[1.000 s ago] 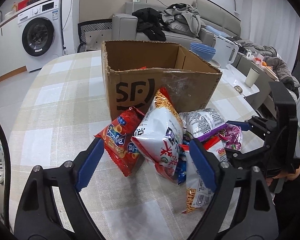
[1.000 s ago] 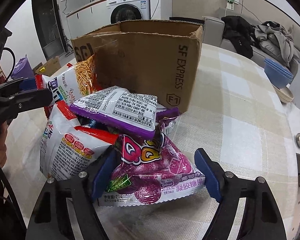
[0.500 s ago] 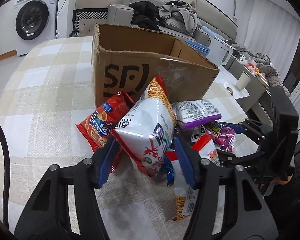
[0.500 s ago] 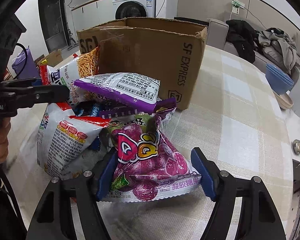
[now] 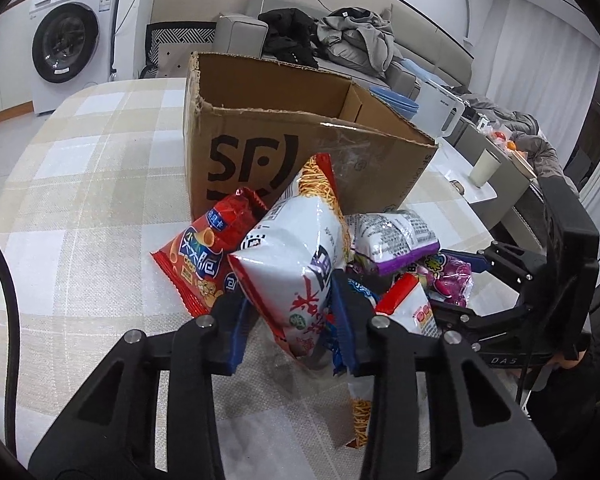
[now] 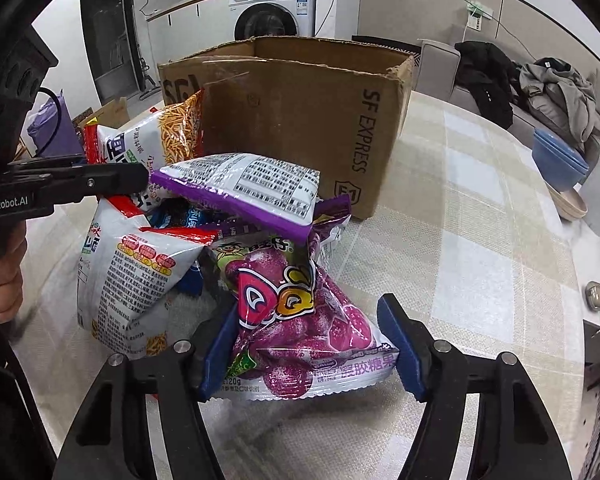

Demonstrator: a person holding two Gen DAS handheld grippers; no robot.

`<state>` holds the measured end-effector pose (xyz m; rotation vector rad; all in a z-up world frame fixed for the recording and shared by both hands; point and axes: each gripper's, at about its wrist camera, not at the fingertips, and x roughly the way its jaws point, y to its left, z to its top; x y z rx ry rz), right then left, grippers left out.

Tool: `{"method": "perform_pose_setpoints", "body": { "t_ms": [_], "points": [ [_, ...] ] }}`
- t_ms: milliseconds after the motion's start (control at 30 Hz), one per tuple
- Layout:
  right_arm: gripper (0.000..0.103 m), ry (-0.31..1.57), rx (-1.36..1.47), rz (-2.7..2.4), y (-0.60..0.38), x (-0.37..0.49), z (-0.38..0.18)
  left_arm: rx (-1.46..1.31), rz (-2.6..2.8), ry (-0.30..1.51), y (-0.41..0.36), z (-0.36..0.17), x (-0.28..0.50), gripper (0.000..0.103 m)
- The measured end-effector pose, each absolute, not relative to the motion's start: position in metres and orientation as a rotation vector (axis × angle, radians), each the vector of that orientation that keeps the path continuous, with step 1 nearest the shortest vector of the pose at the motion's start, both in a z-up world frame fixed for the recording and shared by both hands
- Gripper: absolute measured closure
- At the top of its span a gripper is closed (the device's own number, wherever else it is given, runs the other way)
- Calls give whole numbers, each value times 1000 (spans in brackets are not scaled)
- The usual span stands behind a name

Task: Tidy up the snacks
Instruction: 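Grasp the white noodle-snack bag with left while right grasps the pink candy bag, then lift both bags and carry them over the cardboard box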

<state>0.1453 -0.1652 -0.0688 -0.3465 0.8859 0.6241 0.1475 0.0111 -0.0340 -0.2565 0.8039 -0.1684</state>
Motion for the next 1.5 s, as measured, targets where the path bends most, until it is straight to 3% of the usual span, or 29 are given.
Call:
{"method": "perform_pose_setpoints", "body": {
  "t_ms": [1500],
  "points": [
    [35,696,-209,605,-204,110,-11,-233,-151,674,34,22,95,73]
  ]
}}
